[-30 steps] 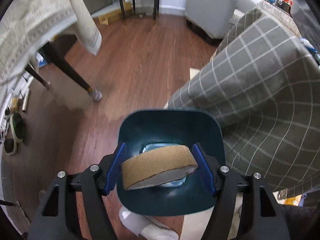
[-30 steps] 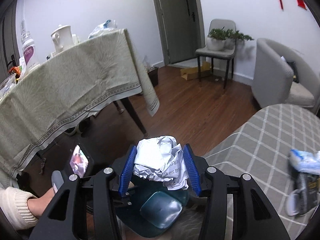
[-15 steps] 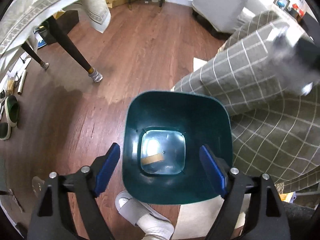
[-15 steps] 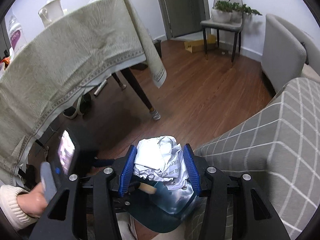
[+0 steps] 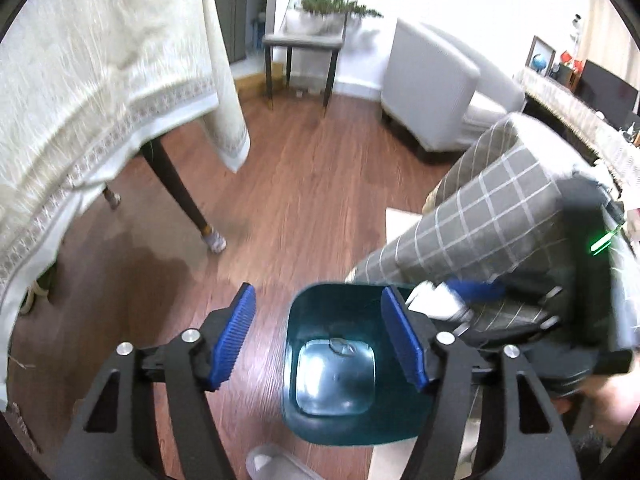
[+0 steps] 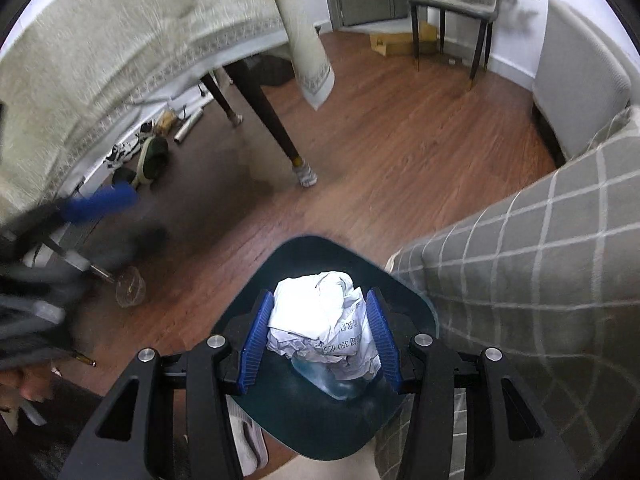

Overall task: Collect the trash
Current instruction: 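Lower the crumpled foil paper into the teal bin and open the right gripper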

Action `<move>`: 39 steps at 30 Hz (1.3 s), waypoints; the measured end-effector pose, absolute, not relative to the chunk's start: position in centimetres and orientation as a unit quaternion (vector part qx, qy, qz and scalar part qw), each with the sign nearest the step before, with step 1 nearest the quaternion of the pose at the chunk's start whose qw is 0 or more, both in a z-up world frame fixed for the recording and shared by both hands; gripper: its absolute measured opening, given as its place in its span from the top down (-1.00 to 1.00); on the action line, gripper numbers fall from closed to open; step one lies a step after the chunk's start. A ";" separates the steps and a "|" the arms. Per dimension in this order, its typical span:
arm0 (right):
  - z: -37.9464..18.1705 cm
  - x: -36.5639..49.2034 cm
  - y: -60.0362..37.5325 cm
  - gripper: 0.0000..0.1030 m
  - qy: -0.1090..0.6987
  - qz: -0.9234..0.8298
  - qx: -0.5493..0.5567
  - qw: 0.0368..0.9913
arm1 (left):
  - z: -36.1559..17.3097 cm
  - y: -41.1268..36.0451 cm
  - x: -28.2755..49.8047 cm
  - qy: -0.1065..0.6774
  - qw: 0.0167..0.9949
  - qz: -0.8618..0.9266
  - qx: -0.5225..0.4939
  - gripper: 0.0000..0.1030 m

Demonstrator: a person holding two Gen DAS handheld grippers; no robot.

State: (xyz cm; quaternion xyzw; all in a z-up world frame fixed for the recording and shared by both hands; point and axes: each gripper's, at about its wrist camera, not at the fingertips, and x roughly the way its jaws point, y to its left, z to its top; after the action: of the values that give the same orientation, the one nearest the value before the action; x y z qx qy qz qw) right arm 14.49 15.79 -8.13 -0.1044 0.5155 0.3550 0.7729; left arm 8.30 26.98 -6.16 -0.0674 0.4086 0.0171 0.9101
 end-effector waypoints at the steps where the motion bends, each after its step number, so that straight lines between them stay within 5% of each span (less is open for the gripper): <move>1: -8.9 14.5 16.0 0.04 0.523 0.354 -0.106 0.768 | -5.7 26.9 8.2 0.402 0.913 0.016 -0.067 -0.19; 18: -15.4 12.2 17.5 0.02 0.572 0.345 -0.166 0.725 | 1.1 24.2 7.3 0.312 0.948 0.016 -0.059 -0.13; 22: -15.8 11.5 17.2 -0.27 0.573 0.350 -0.174 0.720 | 1.8 23.7 7.4 0.306 0.950 0.017 -0.055 -0.16; 27: -14.9 10.8 16.7 -0.54 0.560 0.365 -0.175 0.723 | 3.0 23.1 7.3 0.291 0.955 0.017 -0.059 -0.22; 39: -6.8 8.0 14.2 -0.55 0.469 0.418 -0.153 0.763 | 4.6 22.1 7.4 0.264 0.963 0.051 -0.036 -0.46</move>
State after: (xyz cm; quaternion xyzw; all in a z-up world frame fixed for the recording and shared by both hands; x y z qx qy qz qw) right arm 8.02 14.15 -6.76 -0.1526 0.4686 0.4179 0.7632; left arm 7.38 22.06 4.60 -0.0359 0.2641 0.0506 0.9625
